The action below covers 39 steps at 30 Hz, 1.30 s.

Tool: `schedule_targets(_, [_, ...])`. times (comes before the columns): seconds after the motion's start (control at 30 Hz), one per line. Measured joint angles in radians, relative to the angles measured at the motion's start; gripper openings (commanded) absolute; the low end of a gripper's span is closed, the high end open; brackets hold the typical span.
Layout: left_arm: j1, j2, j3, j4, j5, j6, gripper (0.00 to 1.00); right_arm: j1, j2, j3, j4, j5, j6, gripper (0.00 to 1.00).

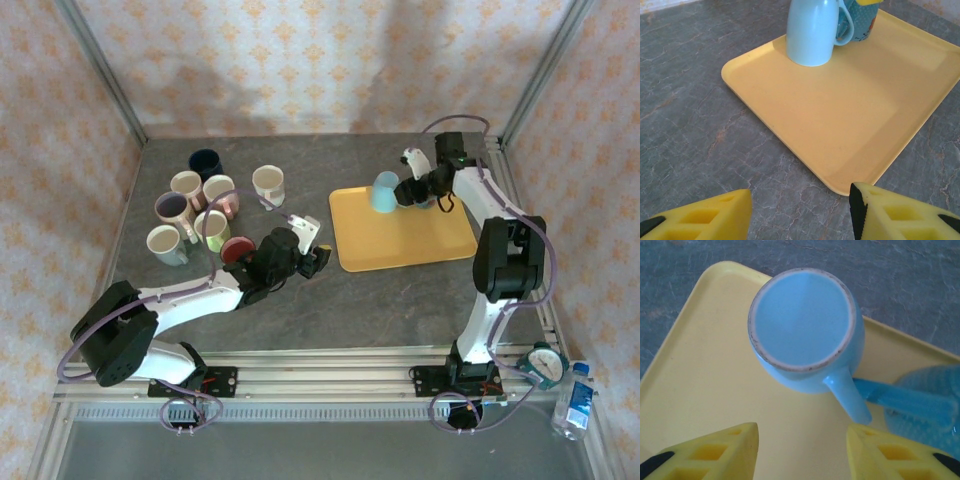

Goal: Turn the mug right side up

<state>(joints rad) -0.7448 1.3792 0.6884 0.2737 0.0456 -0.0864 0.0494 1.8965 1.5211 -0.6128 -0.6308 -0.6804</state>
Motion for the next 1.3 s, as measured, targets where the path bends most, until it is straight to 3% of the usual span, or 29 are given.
schedule_targets(0.27, [0.0, 0.003, 0.022, -0.002, 0.0, 0.009, 0.55, -0.009, 0.089, 0.106, -0.071, -0.053, -0.236, 0.54])
schedule_targets(0.73, [0.0, 0.034, 0.051, -0.009, -0.001, 0.009, 0.56, -0.011, 0.207, 0.291, -0.222, 0.028, -0.422, 0.52])
schedule_targets(1.03, [0.0, 0.035, 0.053, -0.01, -0.001, 0.012, 0.56, -0.003, 0.262, 0.348, -0.263, 0.046, -0.462, 0.45])
schedule_targets(1.3, [0.0, 0.035, 0.055, -0.01, -0.001, 0.017, 0.56, 0.05, 0.314, 0.362, -0.28, 0.071, -0.462, 0.29])
